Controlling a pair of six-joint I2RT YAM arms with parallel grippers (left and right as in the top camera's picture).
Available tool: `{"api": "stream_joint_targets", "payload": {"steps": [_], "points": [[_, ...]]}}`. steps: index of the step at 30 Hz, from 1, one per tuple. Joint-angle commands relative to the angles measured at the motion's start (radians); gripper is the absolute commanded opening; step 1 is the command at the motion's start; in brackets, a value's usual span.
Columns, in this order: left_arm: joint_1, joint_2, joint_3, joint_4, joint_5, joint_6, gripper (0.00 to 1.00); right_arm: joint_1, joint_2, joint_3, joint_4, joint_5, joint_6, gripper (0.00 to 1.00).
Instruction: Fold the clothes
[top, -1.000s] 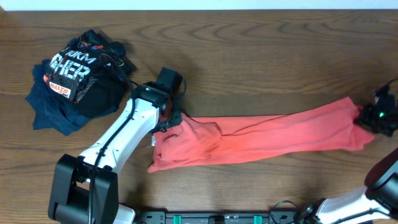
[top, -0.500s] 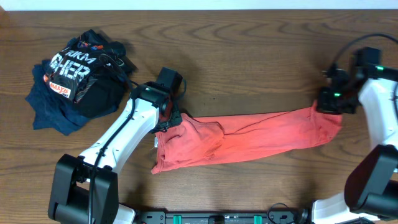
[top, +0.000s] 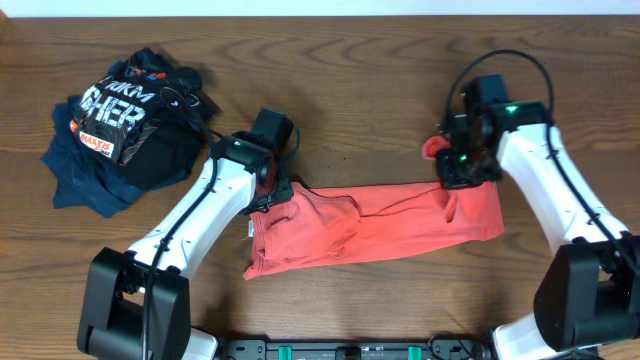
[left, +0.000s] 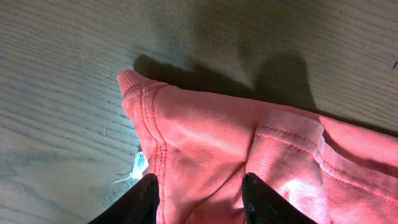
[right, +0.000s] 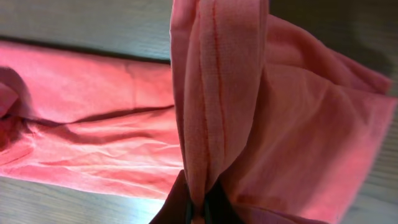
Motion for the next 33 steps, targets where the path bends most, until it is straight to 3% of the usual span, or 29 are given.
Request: {"api": "stream_joint_targets", "payload": {"steps": [1, 10, 11, 13, 17, 21, 26, 29, 33], "points": [[0.008, -0.021, 0.006, -0.005, -0.001, 0.006, 0.46, 0.038, 0.005, -0.031, 0.011, 0.011, 0.039, 0.01], [0.008, -0.021, 0.006, -0.005, -0.001, 0.006, 0.46, 0.091, 0.005, -0.053, 0.015, 0.011, 0.039, 0.03], [0.008, -0.021, 0.006, -0.005, -0.001, 0.006, 0.45, 0.095, 0.005, -0.053, 0.015, 0.008, 0.039, 0.08], [0.008, -0.021, 0.006, -0.005, -0.001, 0.006, 0.45, 0.103, 0.005, -0.053, 0.014, -0.009, 0.038, 0.29], [0.008, -0.021, 0.006, -0.005, -0.001, 0.006, 0.46, 0.113, 0.005, -0.053, 0.015, -0.132, -0.082, 0.35], [0.008, -0.021, 0.006, -0.006, -0.002, 0.006, 0.45, 0.103, 0.005, -0.051, 0.016, -0.039, -0.079, 0.34], [0.008, -0.021, 0.005, -0.006, -0.002, 0.006, 0.46, 0.068, 0.005, -0.051, 0.003, 0.255, 0.128, 0.34], [0.008, -0.020, 0.005, -0.010, -0.002, 0.006, 0.46, 0.056, 0.005, -0.051, -0.001, 0.230, 0.115, 0.35], [0.008, -0.020, 0.005, -0.013, -0.002, 0.006, 0.46, 0.069, 0.005, -0.051, -0.007, 0.050, 0.011, 0.37]]}}
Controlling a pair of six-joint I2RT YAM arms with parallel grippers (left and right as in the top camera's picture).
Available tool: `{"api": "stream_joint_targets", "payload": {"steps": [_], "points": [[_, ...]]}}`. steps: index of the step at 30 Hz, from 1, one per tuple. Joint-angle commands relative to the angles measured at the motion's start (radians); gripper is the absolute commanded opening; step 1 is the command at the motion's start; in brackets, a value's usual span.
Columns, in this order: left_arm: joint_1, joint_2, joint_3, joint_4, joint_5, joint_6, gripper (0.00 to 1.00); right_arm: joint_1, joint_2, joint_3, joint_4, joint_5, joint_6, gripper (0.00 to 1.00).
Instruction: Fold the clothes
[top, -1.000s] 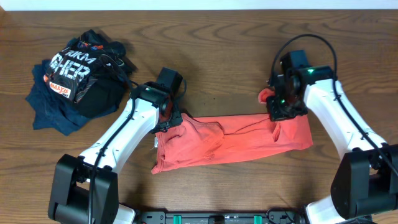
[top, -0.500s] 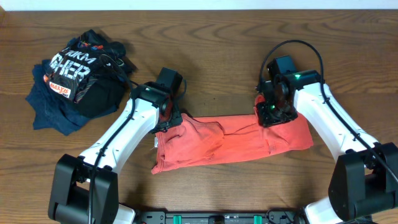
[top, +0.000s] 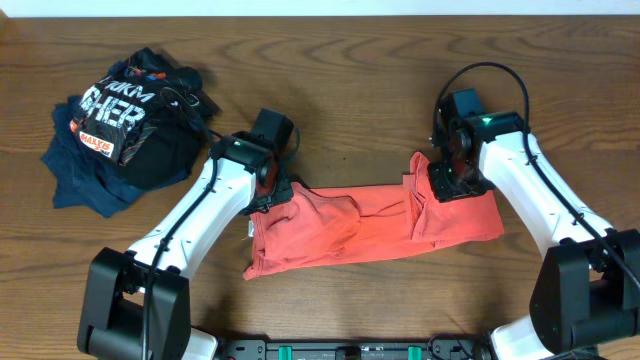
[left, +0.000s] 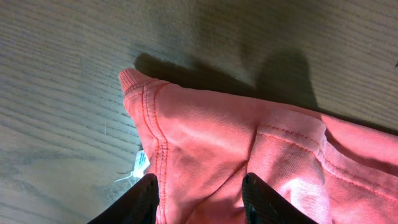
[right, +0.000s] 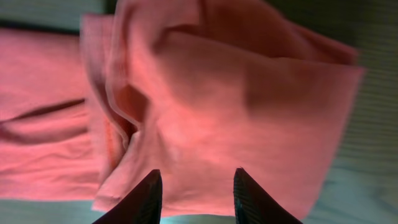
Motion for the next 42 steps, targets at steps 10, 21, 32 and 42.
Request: {"api": "stream_joint_targets", "payload": {"steps": [10, 21, 32, 42], "points": [[0.008, -0.020, 0.005, -0.010, -0.002, 0.006, 0.46, 0.109, 0.005, -0.061, 0.066, -0.052, 0.068, 0.43], [0.008, -0.020, 0.005, -0.011, -0.002, 0.006, 0.46, 0.130, 0.005, -0.207, 0.190, -0.040, 0.139, 0.30], [0.008, -0.020, 0.005, -0.011, -0.002, 0.006, 0.46, 0.130, 0.004, -0.208, 0.104, -0.042, 0.123, 0.01], [0.008, -0.020, 0.005, -0.010, -0.002, 0.006, 0.46, 0.130, 0.004, -0.208, -0.056, -0.041, 0.071, 0.01]]}}
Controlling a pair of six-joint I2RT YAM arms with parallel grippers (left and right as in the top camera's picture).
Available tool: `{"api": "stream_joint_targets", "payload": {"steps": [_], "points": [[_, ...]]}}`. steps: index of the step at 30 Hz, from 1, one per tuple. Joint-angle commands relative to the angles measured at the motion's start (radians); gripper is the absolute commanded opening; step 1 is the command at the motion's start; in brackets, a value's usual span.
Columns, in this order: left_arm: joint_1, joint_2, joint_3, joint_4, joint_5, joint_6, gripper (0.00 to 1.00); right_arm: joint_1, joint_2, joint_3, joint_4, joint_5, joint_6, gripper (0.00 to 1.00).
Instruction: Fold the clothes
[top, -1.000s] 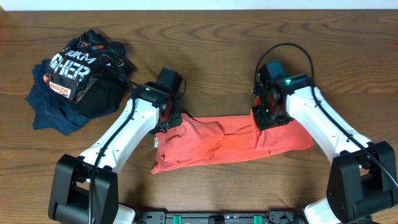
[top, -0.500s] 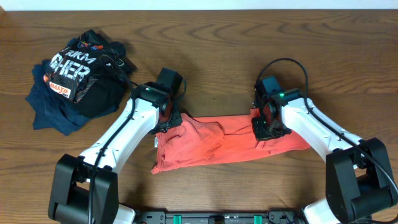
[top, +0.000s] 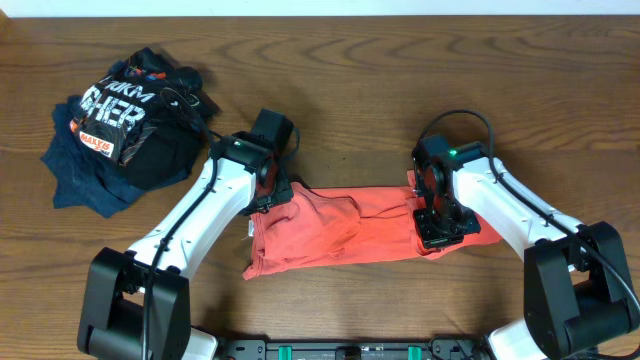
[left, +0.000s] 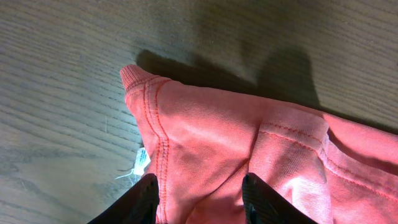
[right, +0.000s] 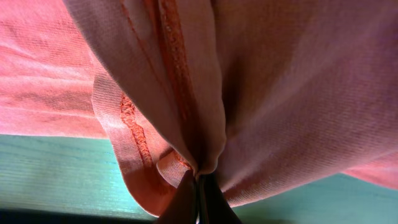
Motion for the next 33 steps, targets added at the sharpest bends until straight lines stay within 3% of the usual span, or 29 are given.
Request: {"api": "stream_joint_targets", "payload": {"steps": [1, 10, 14, 17, 21, 23, 26, 30, 33], "points": [[0.008, -0.020, 0.005, -0.006, -0.005, 0.006, 0.46, 0.010, 0.004, -0.003, 0.026, 0.007, -0.022, 0.02], [0.008, -0.020, 0.005, -0.007, -0.005, 0.006, 0.46, 0.010, 0.004, -0.003, 0.192, -0.124, -0.024, 0.16], [0.008, -0.020, 0.005, -0.010, -0.005, 0.006, 0.46, 0.010, 0.004, -0.003, 0.208, -0.276, -0.154, 0.22], [0.008, -0.020, 0.005, -0.010, -0.005, 0.006, 0.46, 0.010, 0.004, -0.003, 0.181, -0.365, -0.251, 0.23], [0.008, -0.020, 0.005, -0.017, -0.005, 0.006, 0.47, 0.009, 0.003, -0.001, 0.164, -0.317, -0.242, 0.18], [0.008, -0.020, 0.005, -0.032, -0.004, 0.007, 0.61, 0.009, -0.006, 0.011, 0.164, -0.249, -0.188, 0.18], [0.008, -0.020, 0.005, -0.065, -0.004, 0.011, 0.71, 0.009, -0.042, 0.046, 0.163, -0.161, -0.126, 0.18], [0.008, -0.020, 0.002, -0.097, -0.004, 0.080, 0.76, -0.006, -0.133, 0.107, 0.165, -0.034, -0.047, 0.21], [0.008, -0.018, -0.022, -0.096, -0.004, 0.106, 0.81, -0.031, -0.199, 0.134, 0.167, 0.027, 0.001, 0.29]]}}
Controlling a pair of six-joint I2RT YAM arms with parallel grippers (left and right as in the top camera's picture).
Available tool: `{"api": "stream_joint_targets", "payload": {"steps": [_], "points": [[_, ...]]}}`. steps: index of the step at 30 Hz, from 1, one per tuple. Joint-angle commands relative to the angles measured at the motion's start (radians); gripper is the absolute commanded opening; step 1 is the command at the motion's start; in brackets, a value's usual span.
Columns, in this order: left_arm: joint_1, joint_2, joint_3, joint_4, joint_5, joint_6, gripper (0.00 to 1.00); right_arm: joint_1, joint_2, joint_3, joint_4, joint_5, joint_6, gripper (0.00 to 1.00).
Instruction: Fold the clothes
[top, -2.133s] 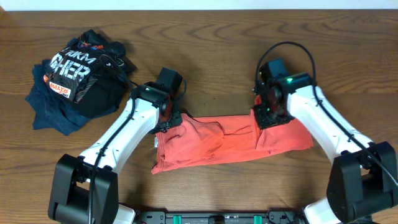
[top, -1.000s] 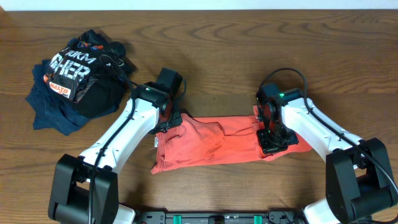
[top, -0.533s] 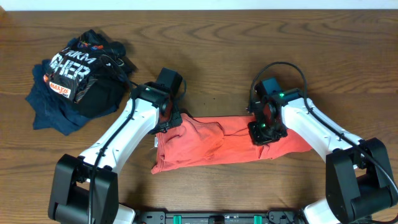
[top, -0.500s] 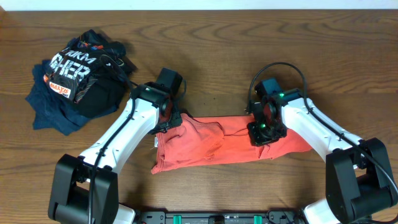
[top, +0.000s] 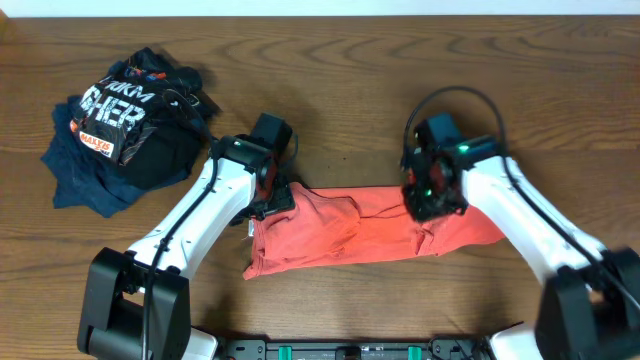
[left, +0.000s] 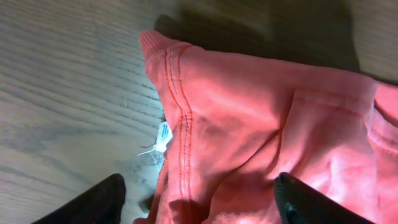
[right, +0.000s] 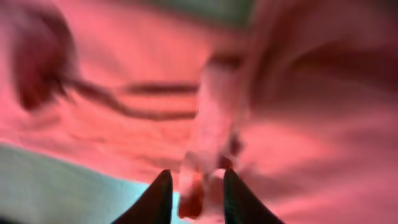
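A red garment lies as a long folded strip across the table's middle. My left gripper stands over its left end. In the left wrist view that gripper is open, its fingers wide apart over a stitched corner with a small white tag. My right gripper is above the strip's right part. The right wrist view is blurred: the gripper has its fingers apart with a bunched fold of red cloth between them.
A pile of dark clothes with white lettering lies at the back left. The wooden table stretches behind the garment. Both arms reach in from the front edge.
My left gripper's fingers now stand much wider apart over the garment's corner. My right gripper, then shut on a fold near the strip's front edge, has moved back and its fingers have parted.
My right gripper held the garment's right end raised, then stood open over it once it lay folded inward. Later it was shut on a fold near the front edge, and now it is open farther back. My left gripper stayed at the left corner and has now opened wide.
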Motion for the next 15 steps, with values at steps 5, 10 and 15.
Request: {"api": "stream_joint_targets", "payload": {"steps": [5, 10, 15], "points": [[0.008, -0.011, -0.091, 0.016, 0.001, 0.067, 0.84, -0.078, -0.134, 0.045, -0.022, 0.130, 0.100, 0.33], [0.033, -0.011, -0.186, 0.119, 0.134, 0.146, 0.84, -0.129, -0.135, 0.045, -0.074, 0.131, 0.100, 0.32], [0.055, -0.010, -0.274, 0.256, 0.297, 0.224, 0.84, -0.151, -0.135, 0.044, -0.082, 0.130, 0.100, 0.32]]}}
